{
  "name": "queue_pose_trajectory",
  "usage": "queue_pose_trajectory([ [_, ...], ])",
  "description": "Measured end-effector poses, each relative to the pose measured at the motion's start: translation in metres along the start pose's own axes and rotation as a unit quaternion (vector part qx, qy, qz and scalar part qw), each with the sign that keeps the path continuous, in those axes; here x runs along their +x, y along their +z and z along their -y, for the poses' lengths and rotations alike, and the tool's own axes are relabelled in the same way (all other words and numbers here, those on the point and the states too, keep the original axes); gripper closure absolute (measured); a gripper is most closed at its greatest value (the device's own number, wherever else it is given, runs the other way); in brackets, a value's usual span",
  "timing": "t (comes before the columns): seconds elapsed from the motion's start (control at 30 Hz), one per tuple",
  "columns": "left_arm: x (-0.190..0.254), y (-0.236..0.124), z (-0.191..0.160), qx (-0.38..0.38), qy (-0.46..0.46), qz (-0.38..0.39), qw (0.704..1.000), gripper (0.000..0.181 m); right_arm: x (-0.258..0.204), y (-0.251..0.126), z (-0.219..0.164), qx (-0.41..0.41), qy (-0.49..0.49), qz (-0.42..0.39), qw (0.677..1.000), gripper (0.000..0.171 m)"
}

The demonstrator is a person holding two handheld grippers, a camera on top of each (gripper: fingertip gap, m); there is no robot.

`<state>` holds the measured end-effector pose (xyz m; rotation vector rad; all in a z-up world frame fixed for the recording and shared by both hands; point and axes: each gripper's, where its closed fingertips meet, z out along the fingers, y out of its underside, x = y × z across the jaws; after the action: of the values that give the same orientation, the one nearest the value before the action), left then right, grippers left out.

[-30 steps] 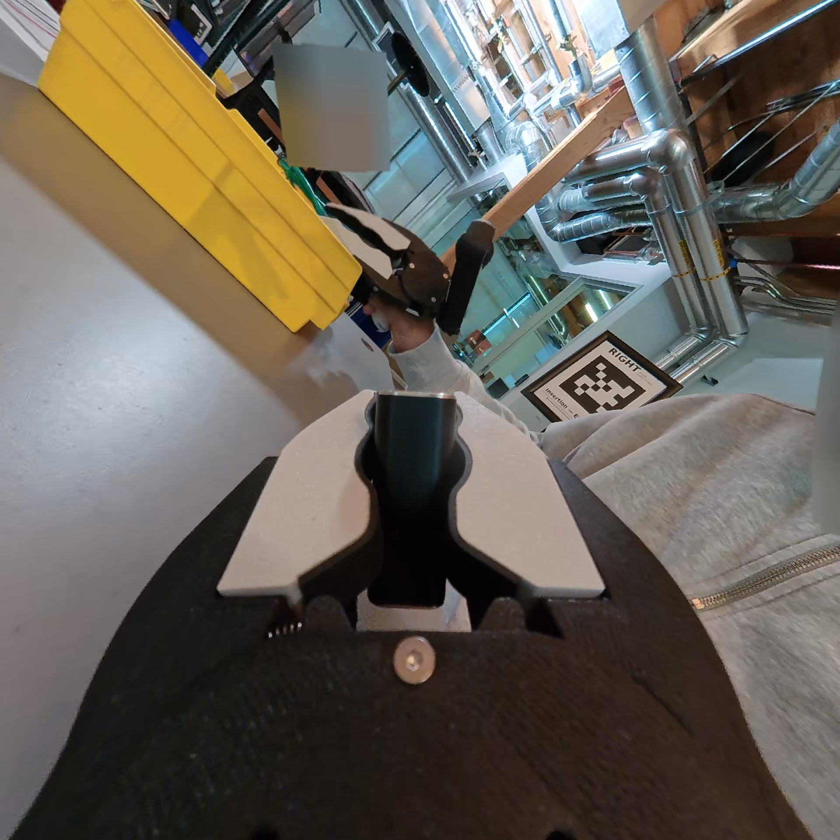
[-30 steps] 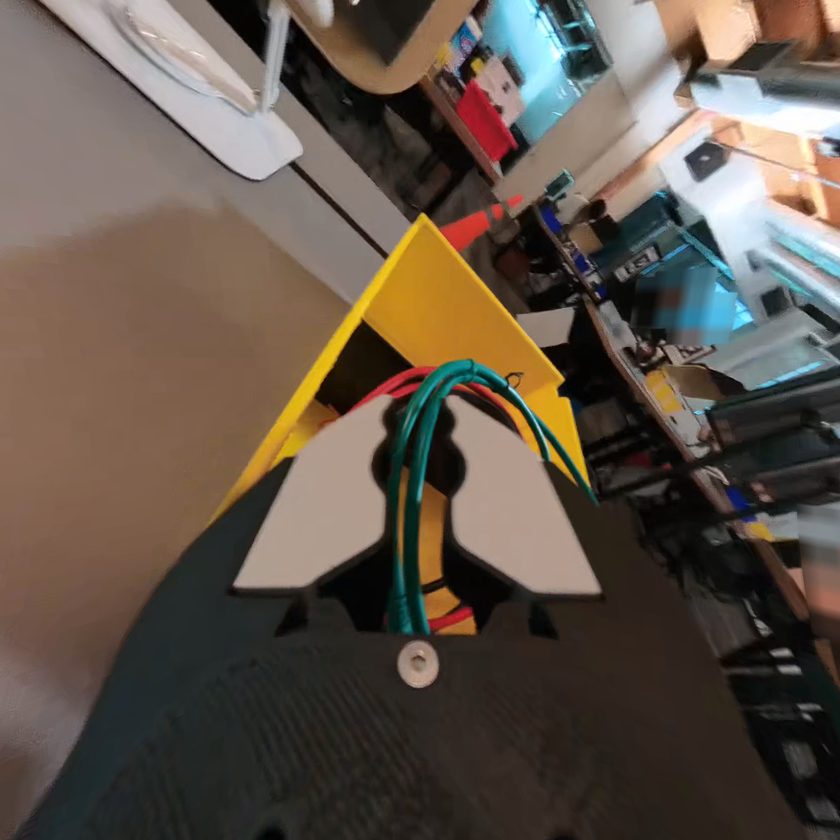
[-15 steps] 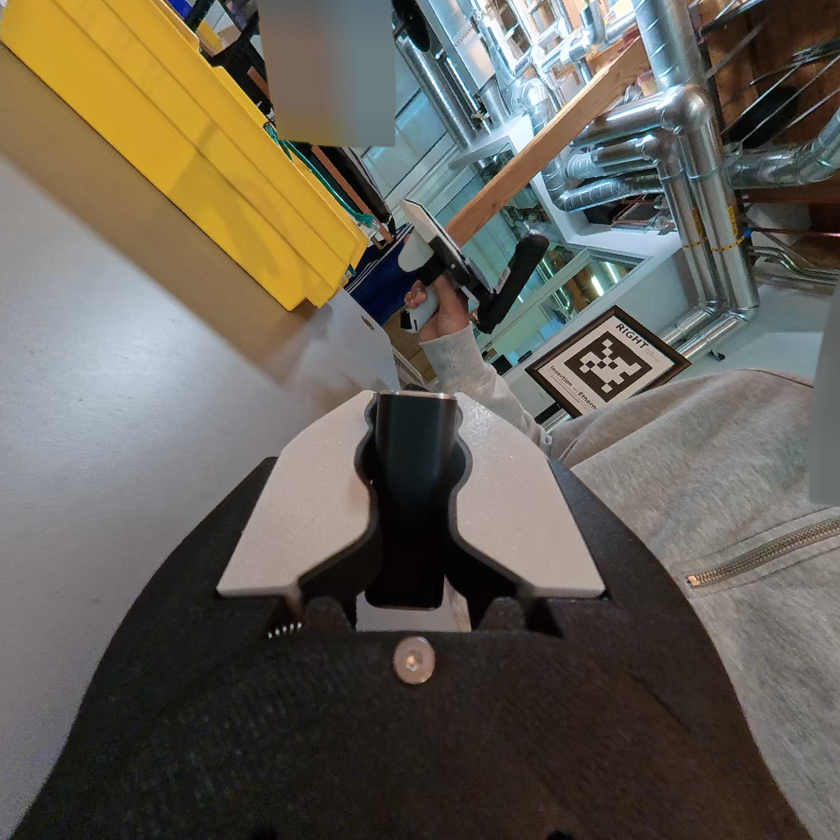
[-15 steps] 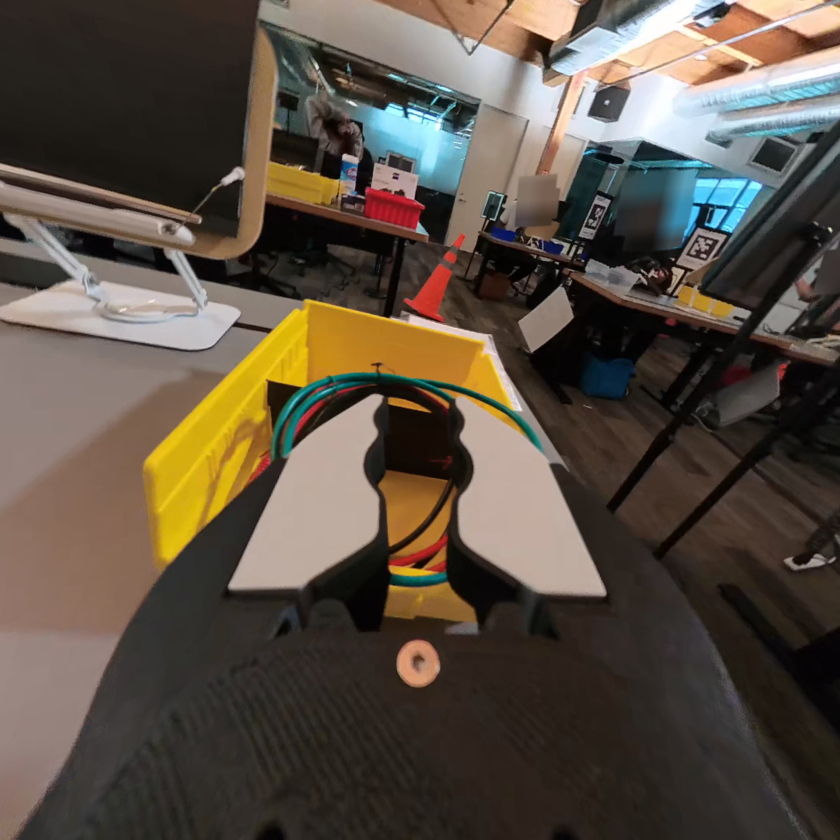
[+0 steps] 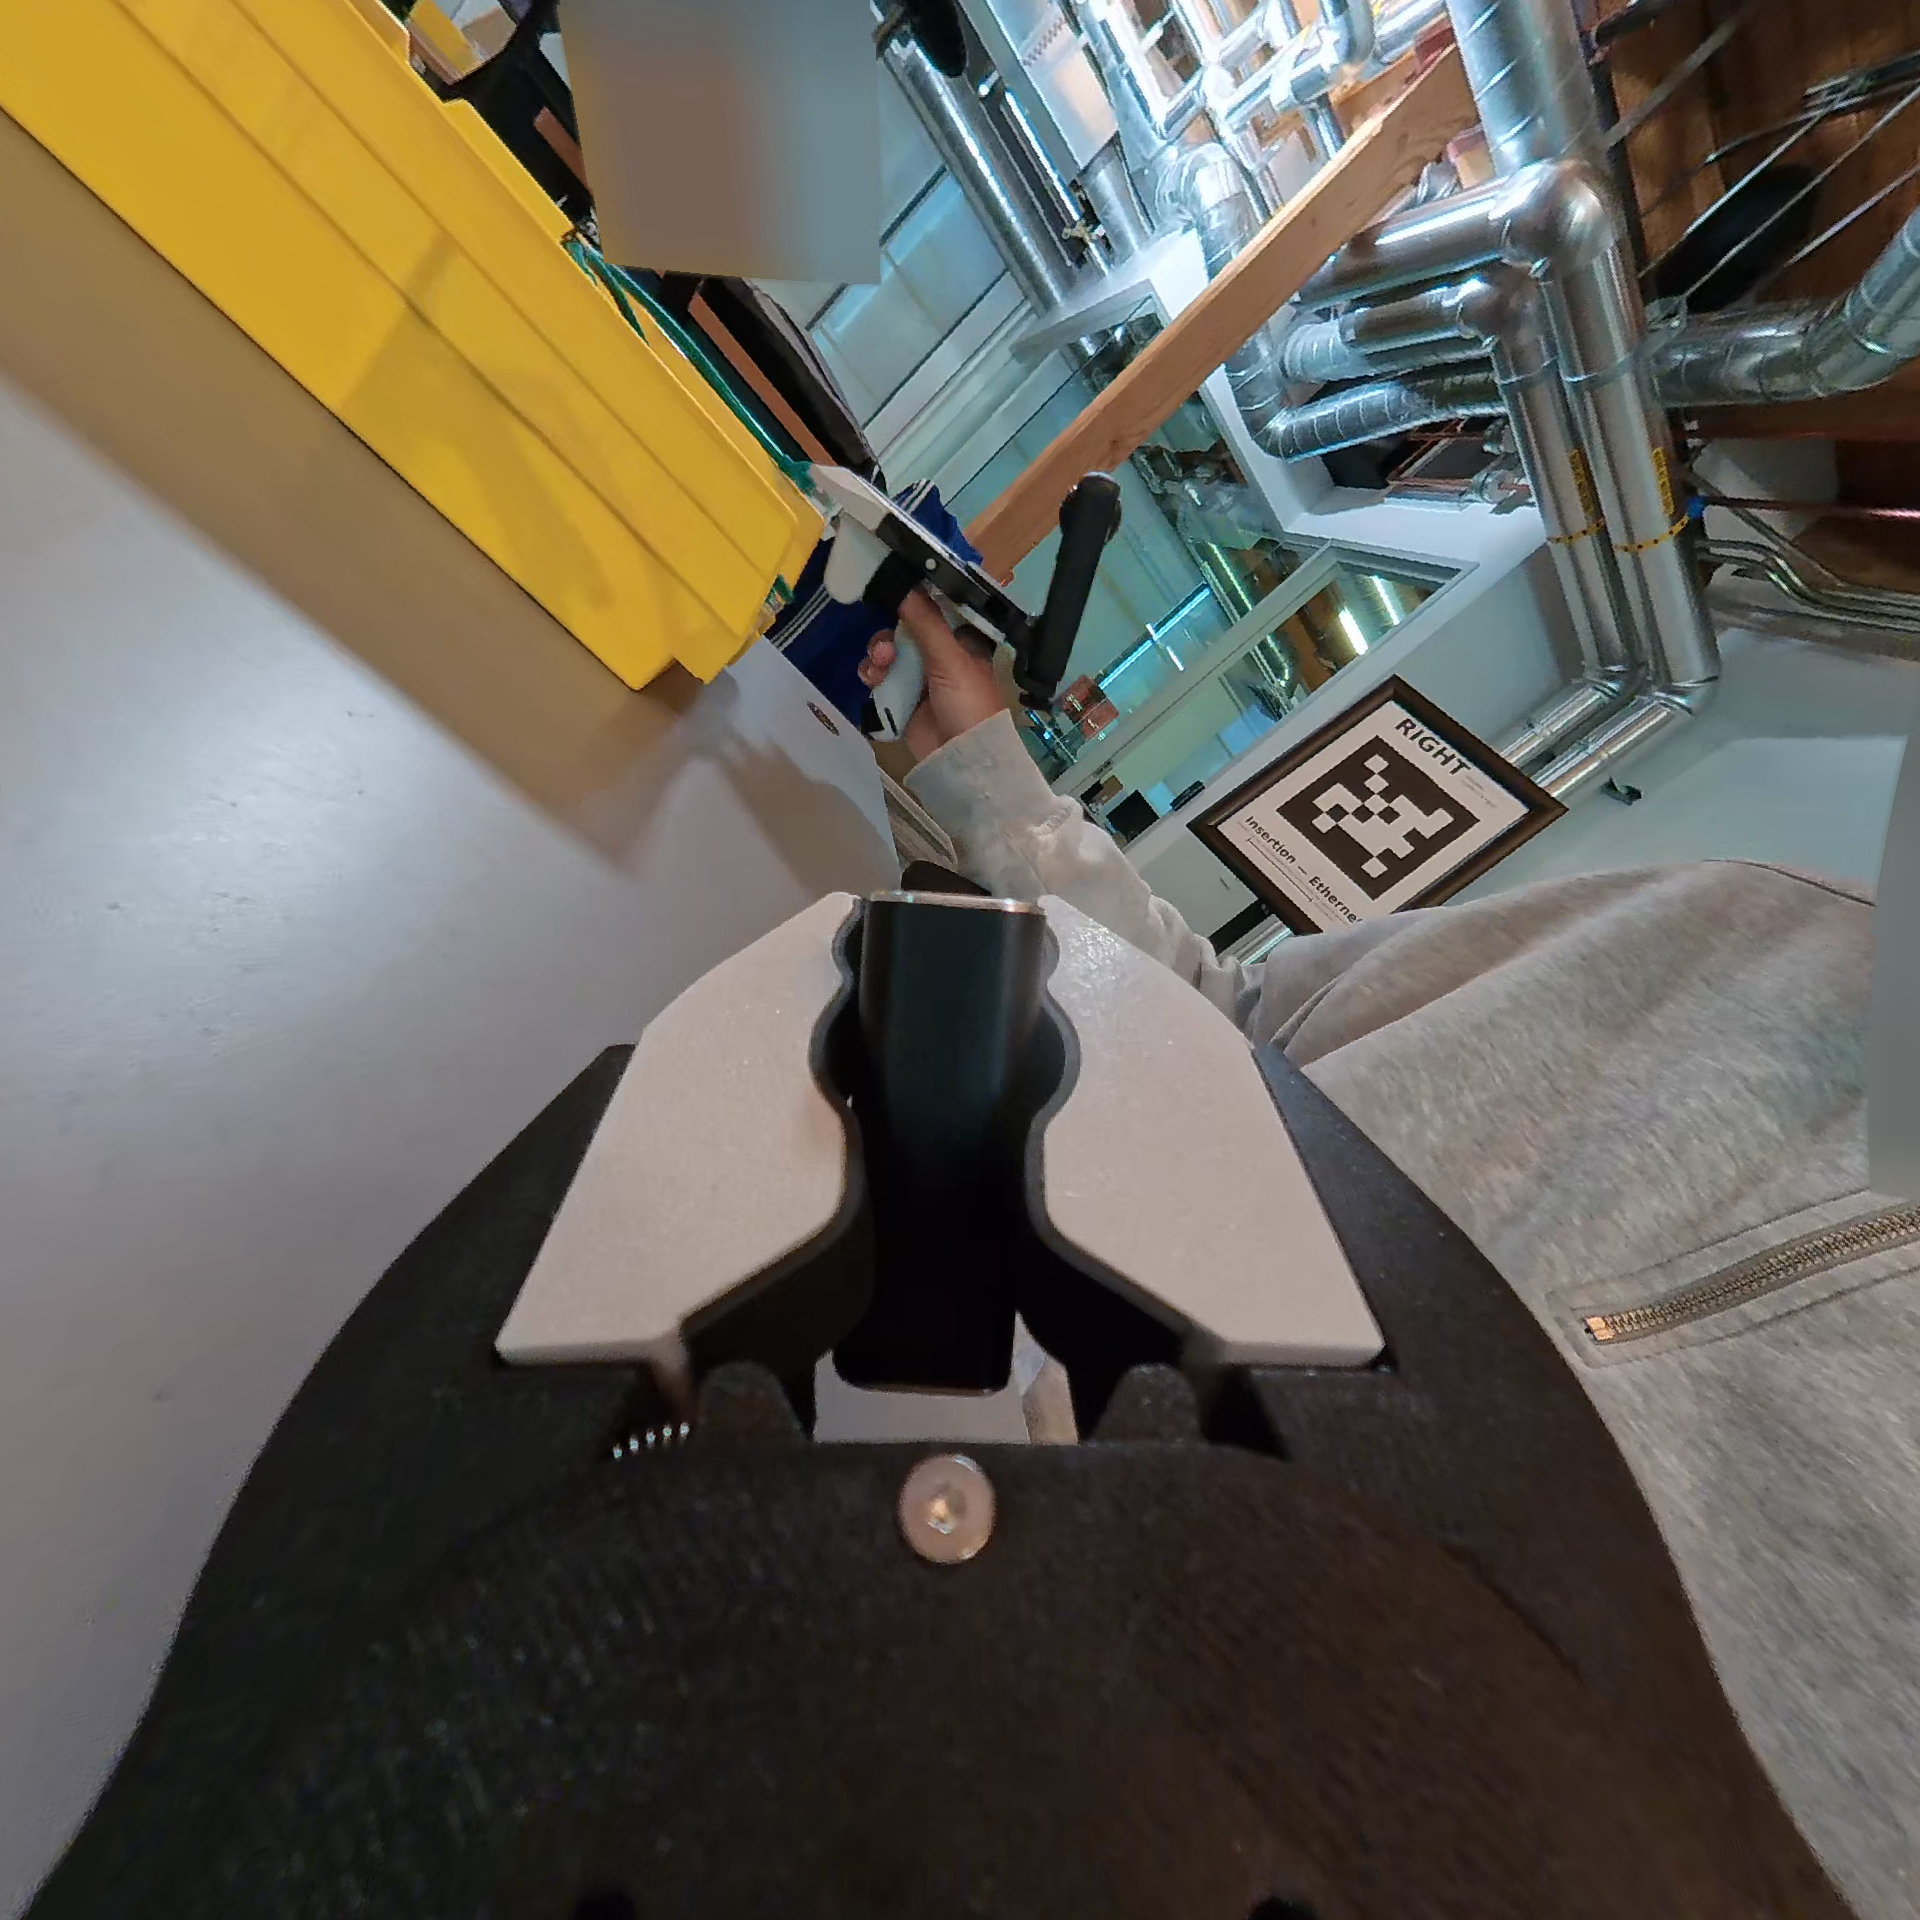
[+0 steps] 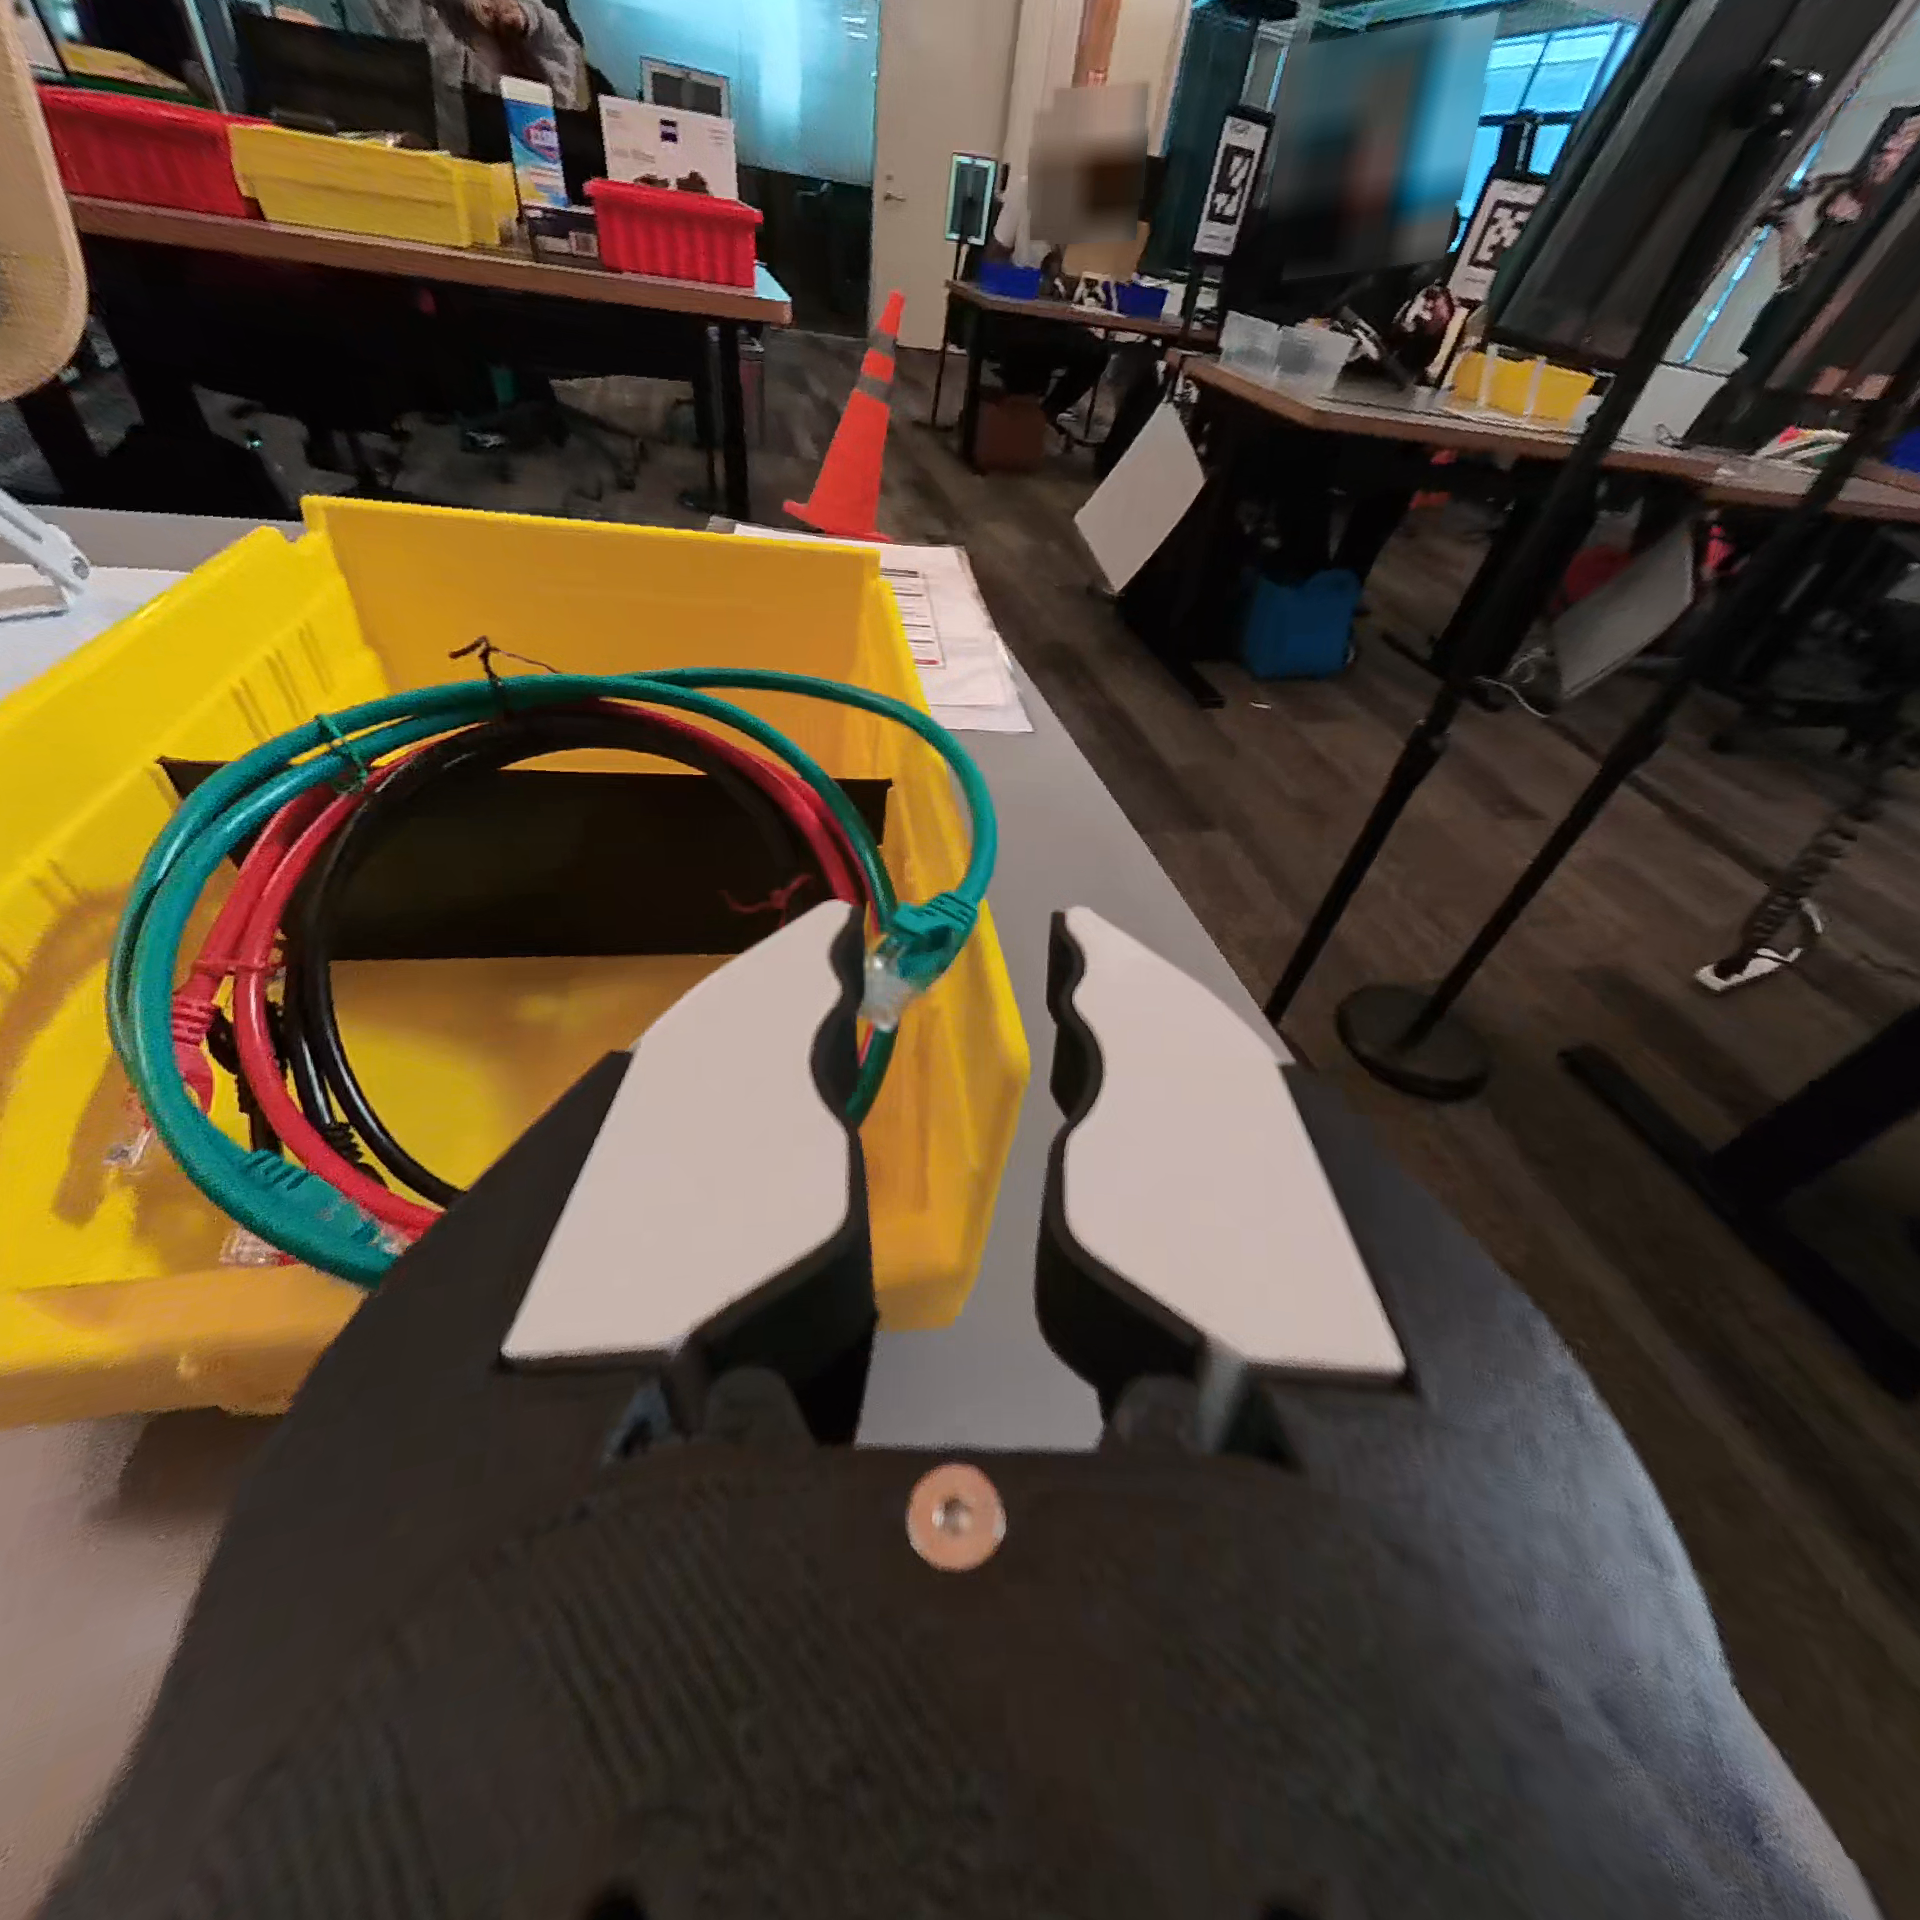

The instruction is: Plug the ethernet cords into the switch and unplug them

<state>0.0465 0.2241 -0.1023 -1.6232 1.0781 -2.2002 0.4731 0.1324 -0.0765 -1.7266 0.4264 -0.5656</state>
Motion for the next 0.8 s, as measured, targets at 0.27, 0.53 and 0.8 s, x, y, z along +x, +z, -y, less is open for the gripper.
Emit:
queue_pose_trajectory([
  [0.27,0.002,0.005,-0.007,-0.019,0.006,0.001,1.0,0.155,-0.026,0.003,-0.02,-0.066,-0.118,0.021,0.991,0.167],
  [0.53,0.002,0.004,-0.005,-0.013,0.0,-0.003,1.0,0.155,-0.038,0.001,-0.031,-0.096,-0.116,0.052,0.987,0.163],
  [0.8,0.002,0.004,-0.005,-0.013,-0.005,-0.007,1.0,0.155,-0.047,-0.004,-0.028,-0.087,-0.065,0.106,0.988,0.153],
])
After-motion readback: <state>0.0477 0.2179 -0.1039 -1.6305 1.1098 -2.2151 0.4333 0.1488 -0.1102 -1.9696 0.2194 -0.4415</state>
